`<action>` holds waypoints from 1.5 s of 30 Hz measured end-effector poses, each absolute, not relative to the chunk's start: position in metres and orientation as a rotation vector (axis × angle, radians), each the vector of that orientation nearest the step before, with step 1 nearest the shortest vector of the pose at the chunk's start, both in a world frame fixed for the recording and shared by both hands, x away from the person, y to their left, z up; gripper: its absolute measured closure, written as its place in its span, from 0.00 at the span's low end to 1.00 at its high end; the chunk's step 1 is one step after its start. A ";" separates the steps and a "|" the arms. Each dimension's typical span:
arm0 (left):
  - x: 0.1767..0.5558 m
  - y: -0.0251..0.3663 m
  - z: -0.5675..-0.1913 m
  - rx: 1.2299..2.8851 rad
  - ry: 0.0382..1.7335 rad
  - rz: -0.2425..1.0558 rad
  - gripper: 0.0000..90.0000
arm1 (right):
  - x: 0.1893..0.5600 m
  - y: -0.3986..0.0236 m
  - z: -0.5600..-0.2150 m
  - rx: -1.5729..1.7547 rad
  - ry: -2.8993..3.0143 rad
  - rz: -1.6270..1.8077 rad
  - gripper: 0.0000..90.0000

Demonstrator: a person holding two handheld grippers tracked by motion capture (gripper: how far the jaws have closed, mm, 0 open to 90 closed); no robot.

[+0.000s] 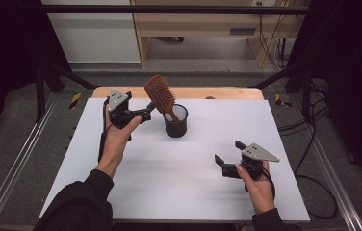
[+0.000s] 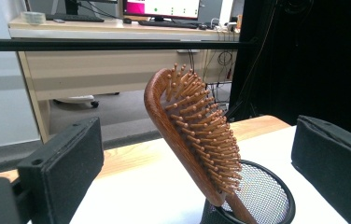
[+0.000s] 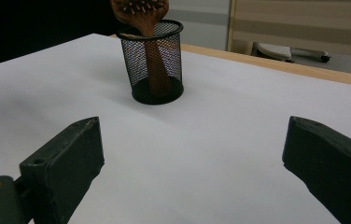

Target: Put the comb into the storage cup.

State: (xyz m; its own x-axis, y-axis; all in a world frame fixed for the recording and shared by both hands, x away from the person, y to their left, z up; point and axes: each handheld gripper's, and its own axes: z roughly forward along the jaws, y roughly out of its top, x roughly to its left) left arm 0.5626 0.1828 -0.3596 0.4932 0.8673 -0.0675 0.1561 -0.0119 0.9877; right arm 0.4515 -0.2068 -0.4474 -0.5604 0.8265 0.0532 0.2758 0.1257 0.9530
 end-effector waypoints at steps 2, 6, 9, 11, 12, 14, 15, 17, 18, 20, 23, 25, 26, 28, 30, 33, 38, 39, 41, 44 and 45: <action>0.561 0.183 -0.359 1.496 0.930 0.718 0.03 | 0.452 -0.207 -0.447 1.063 1.908 1.445 0.06; 0.559 0.184 -0.358 1.498 0.924 0.716 0.03 | 0.452 -0.207 -0.447 1.061 1.905 1.448 0.06; 0.557 0.184 -0.357 1.498 0.916 0.719 0.03 | 0.452 -0.207 -0.447 1.060 1.907 1.447 0.06; 0.555 0.184 -0.356 1.497 0.912 0.718 0.03 | 0.452 -0.208 -0.447 1.061 1.907 1.447 0.06; 0.555 0.185 -0.356 1.498 0.909 0.718 0.03 | 0.452 -0.207 -0.447 1.067 1.908 1.447 0.06; 0.554 0.185 -0.355 1.495 0.908 0.718 0.02 | 0.452 -0.207 -0.448 1.063 1.913 1.445 0.06; 0.553 0.186 -0.355 1.494 0.907 0.719 0.02 | 0.452 -0.207 -0.448 1.062 1.912 1.446 0.06; 0.552 0.187 -0.354 1.489 0.909 0.718 0.02 | 0.452 -0.207 -0.448 1.065 1.913 1.445 0.06; 0.552 0.187 -0.354 1.486 0.908 0.718 0.02 | 0.452 -0.207 -0.448 1.063 1.914 1.443 0.06; 0.551 0.188 -0.354 1.486 0.908 0.716 0.02 | 0.452 -0.207 -0.448 1.061 1.913 1.444 0.06; 0.550 0.190 -0.353 1.481 0.910 0.712 0.02 | 0.452 -0.207 -0.448 1.059 1.915 1.444 0.06; 0.549 0.192 -0.353 1.478 0.910 0.713 0.02 | 0.452 -0.207 -0.448 1.057 1.917 1.442 0.06; 0.548 0.193 -0.353 1.476 0.910 0.714 0.02 | 0.452 -0.207 -0.448 1.057 1.916 1.442 0.06; 0.547 0.195 -0.353 1.475 0.911 0.715 0.02 | 0.452 -0.207 -0.448 1.062 1.914 1.446 0.06; 0.546 0.198 -0.353 1.476 0.911 0.718 0.02 | 0.452 -0.208 -0.448 1.063 1.916 1.446 0.06; 0.544 0.201 -0.353 1.473 0.912 0.719 0.02 | 0.452 -0.208 -0.448 1.071 1.909 1.452 0.06; 0.540 0.207 -0.353 1.470 0.914 0.723 0.02 | 0.452 -0.208 -0.448 1.070 1.908 1.460 0.05; 0.539 0.209 -0.353 1.469 0.914 0.723 0.02 | 0.452 -0.208 -0.448 1.070 1.908 1.461 0.05; 0.537 0.211 -0.351 1.459 0.917 0.716 0.02 | 0.453 -0.209 -0.448 1.071 1.909 1.458 0.05; 0.534 0.216 -0.350 1.449 0.925 0.713 0.02 | 0.452 -0.208 -0.448 1.069 1.914 1.451 0.05; 0.534 0.218 -0.349 1.449 0.926 0.715 0.02 | 0.453 -0.208 -0.448 1.062 1.917 1.445 0.05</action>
